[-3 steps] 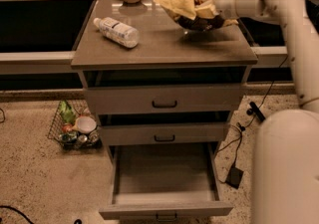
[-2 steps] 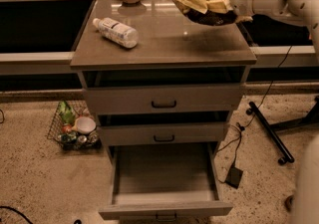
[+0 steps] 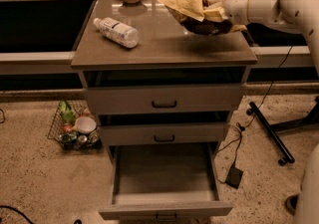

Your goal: Place brown chip bag into bottom drawer

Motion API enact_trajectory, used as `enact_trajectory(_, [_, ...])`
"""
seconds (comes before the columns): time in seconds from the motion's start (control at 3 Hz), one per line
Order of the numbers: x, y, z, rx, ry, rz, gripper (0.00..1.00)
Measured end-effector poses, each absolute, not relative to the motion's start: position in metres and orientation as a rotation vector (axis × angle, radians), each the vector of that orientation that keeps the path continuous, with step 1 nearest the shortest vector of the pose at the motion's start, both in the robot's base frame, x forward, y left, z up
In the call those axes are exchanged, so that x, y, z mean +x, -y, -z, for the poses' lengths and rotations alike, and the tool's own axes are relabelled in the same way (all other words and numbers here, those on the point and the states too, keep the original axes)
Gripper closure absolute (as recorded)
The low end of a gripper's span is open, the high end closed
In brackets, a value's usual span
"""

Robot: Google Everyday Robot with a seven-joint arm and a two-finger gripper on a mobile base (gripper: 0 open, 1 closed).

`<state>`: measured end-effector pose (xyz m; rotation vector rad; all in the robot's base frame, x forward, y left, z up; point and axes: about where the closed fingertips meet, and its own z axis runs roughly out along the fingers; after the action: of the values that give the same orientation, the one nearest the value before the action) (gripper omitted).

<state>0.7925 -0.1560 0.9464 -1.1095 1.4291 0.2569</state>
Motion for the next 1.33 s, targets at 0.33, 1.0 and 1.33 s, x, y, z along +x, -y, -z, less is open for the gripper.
enact_trajectory(0.33, [0.769,0.147,-0.96,-1.178,-1.376,-0.253,1.0])
enact_trajectory(1.0, [0.666,0.13,-0.991,-1.22,-1.248,-0.278,1.0])
enact_trajectory(1.33, [0.619,0.121,-0.975,-1.221,-1.261,-0.344,1.0])
